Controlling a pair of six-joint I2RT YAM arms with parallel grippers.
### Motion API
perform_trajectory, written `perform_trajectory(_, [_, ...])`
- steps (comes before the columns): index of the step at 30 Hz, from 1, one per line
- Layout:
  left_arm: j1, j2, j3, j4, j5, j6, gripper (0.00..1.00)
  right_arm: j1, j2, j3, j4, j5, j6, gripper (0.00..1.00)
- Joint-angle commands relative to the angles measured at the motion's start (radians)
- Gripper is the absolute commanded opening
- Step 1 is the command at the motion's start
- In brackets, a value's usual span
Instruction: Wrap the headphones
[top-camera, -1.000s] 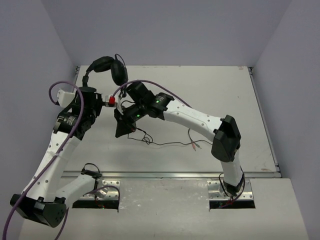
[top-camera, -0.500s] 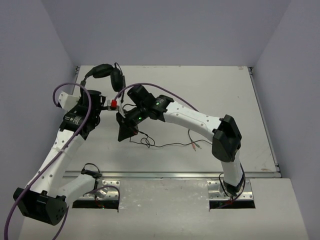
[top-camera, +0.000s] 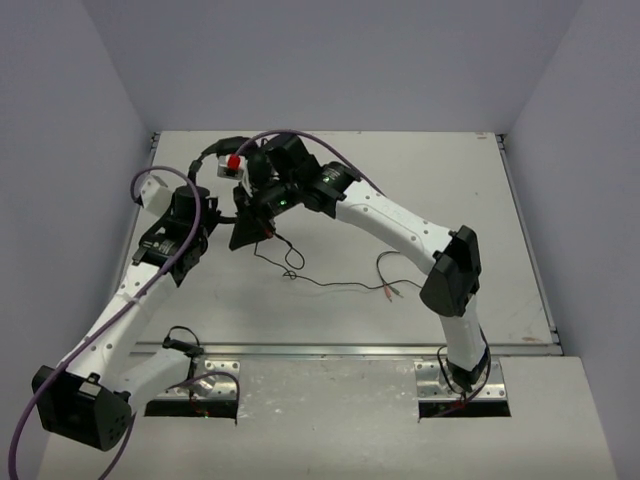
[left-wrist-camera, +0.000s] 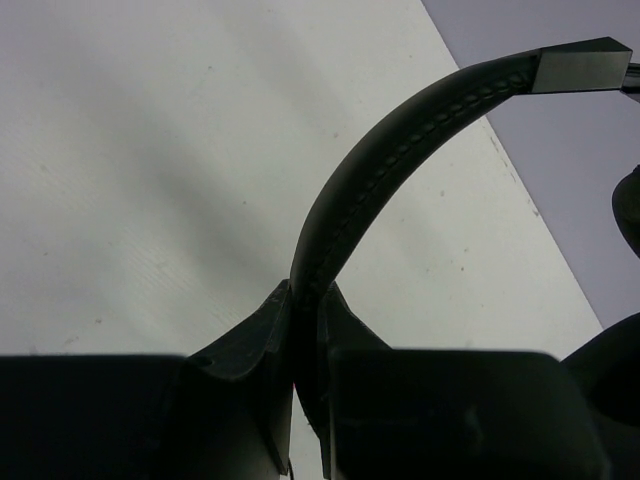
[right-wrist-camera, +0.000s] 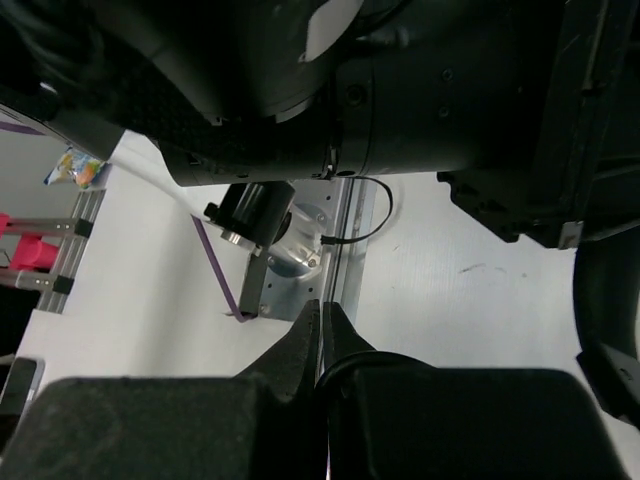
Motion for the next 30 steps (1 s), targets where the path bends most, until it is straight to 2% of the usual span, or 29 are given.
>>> perform_trajectory(1, [-0.008, 0.010, -0.014, 0.175, 0.087, 0.145, 0.00, -0.041, 0.004, 0.127, -0.029, -0.074, 0.005, 0.01])
perform_trajectory(4, [-0.010, 0.038, -0.001, 0.168, 0.156, 0.227, 0.00, -0.095, 0.037, 0.235, -0.324, -0.071, -0.109, 0.03])
perform_trajectory(5, [-0.010, 0.049, 0.006, 0.146, 0.192, 0.264, 0.00, -0.104, 0.035, 0.256, -0.380, -0.030, -0.194, 0.03])
perform_trajectory(8, [-0.022, 0.107, 0.052, 0.094, 0.252, 0.329, 0.00, -0.117, -0.008, 0.173, -0.503, 0.089, -0.303, 0.04])
perform_trajectory(9, [-0.031, 0.124, 0.062, 0.059, 0.248, 0.339, 0.00, -0.117, -0.043, 0.142, -0.506, 0.176, -0.314, 0.05])
perform_trajectory(14, [-0.145, 0.132, 0.088, 0.004, 0.155, 0.387, 0.00, -0.115, -0.135, -0.056, -0.369, 0.419, -0.285, 0.01])
perform_trajectory(21, [-0.344, 0.294, 0.145, -0.082, 0.130, 0.464, 0.00, -0.107, -0.158, -0.032, -0.364, 0.610, -0.307, 0.01])
perform_trajectory(26, [-0.393, 0.303, 0.141, -0.098, 0.134, 0.478, 0.00, -0.121, -0.226, -0.093, -0.367, 0.791, -0.339, 0.01])
perform_trajectory(30, [-0.409, 0.273, 0.124, -0.069, 0.197, 0.513, 0.00, -0.149, -0.275, -0.158, -0.301, 0.897, -0.281, 0.01])
